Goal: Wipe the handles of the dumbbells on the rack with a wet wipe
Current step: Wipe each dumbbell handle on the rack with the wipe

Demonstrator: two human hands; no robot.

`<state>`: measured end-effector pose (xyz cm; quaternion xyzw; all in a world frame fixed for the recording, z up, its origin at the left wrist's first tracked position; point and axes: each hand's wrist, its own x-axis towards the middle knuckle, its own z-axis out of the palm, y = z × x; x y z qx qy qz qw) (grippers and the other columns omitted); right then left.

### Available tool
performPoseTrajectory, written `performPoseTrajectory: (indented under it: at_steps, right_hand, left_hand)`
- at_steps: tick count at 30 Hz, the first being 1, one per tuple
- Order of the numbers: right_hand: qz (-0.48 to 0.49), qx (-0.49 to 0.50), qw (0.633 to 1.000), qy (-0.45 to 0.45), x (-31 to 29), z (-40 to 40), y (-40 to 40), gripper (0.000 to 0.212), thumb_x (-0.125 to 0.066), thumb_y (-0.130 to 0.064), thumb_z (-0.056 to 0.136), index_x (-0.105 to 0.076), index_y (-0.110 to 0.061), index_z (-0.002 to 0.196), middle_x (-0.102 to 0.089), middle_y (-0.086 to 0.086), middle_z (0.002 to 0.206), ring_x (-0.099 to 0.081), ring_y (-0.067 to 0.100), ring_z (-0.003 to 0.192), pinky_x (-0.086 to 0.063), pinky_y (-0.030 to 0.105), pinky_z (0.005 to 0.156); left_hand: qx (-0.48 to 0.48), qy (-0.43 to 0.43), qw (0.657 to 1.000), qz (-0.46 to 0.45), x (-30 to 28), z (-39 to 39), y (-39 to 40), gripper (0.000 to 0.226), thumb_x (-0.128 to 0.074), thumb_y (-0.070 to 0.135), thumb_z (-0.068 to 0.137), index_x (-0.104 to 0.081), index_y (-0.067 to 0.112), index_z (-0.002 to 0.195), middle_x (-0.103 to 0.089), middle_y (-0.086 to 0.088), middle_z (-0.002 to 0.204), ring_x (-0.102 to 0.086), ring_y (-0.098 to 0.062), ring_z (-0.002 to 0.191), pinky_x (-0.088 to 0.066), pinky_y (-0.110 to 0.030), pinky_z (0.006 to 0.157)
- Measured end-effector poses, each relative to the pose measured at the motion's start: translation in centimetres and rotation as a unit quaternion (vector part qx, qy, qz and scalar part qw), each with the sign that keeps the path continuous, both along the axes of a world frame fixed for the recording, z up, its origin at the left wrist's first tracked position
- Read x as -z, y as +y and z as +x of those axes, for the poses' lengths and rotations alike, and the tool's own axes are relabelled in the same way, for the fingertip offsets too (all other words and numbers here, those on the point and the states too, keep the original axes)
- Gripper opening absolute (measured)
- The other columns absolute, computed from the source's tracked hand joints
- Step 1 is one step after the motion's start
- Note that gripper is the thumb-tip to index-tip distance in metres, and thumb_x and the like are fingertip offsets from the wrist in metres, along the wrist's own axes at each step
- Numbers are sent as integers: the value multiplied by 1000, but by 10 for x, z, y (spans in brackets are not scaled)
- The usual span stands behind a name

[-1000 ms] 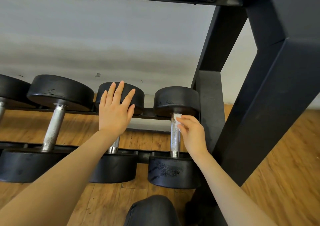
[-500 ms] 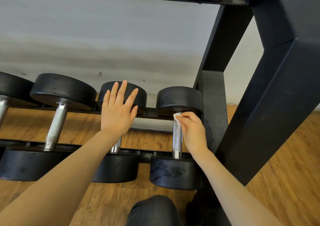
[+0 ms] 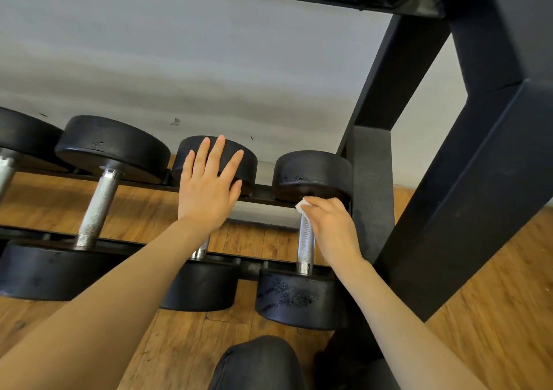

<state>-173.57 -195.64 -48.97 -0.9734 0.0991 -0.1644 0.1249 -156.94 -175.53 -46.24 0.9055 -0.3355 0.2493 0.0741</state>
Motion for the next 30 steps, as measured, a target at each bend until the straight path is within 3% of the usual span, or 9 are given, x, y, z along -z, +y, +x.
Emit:
performPoseTrajectory:
  at_steps: [5, 10, 14, 20, 25, 28, 30]
  right_hand:
    - [143, 17, 990, 0, 7, -10, 1, 44, -61, -5, 92, -57, -16, 135, -52, 9, 126, -52, 21, 113, -44, 36, 104]
    - [73, 8, 997, 40, -1, -8, 0, 49, -65, -11, 90, -53, -17, 138, -52, 10, 126, -52, 21, 113, -43, 33, 103]
    - [110, 17, 994, -17, 3, 1, 0, 33, -59, -8, 93, -66, -15, 124, -61, 4, 126, -57, 25, 114, -41, 29, 101]
    - [113, 8, 993, -35, 0, -6, 3, 29, -63, -12, 92, -68, -15, 121, -65, 2, 123, -52, 15, 106, -46, 34, 100]
    - [101, 18, 995, -8, -3, 3, 3, 31, -61, -18, 94, -66, -18, 124, -63, 2, 123, -52, 12, 106, -45, 30, 101]
    - [101, 7, 995, 25, -1, 0, 3, 28, -55, -23, 95, -69, -20, 120, -65, 4, 117, -58, 22, 105, -47, 39, 93]
    - [52, -1, 997, 51, -6, -2, 2, 30, -56, -27, 95, -67, -23, 123, -66, 3, 114, -57, 19, 95, -47, 28, 86]
  left_hand:
    - [3, 0, 1000, -5, 1, 0, 0, 57, -57, 38, 96, -41, 22, 148, -26, -15, 160, -21, -37, 148, -15, -52, 119]
    - [3, 0, 1000, -5, 1, 0, 0, 57, -55, 40, 97, -40, 23, 149, -25, -14, 161, -20, -37, 148, -13, -51, 119]
    - [6, -2, 1000, -6, 0, 0, 0, 56, -55, 39, 96, -41, 22, 148, -26, -14, 161, -20, -37, 148, -14, -52, 119]
    - [6, -4, 1000, -7, 2, 0, 1, 57, -55, 40, 96, -40, 23, 149, -26, -14, 160, -20, -37, 148, -15, -52, 119]
    - [10, -8, 1000, -9, 1, 1, 1, 58, -56, 40, 96, -41, 22, 149, -28, -15, 160, -22, -38, 147, -16, -52, 118]
    - [11, -12, 1000, -5, 1, 2, 2, 58, -56, 40, 96, -41, 22, 149, -28, -16, 159, -22, -38, 147, -16, -51, 118]
    - [10, -13, 1000, -2, 2, 2, 2, 58, -55, 41, 96, -40, 23, 149, -28, -15, 159, -22, -38, 147, -16, -51, 118]
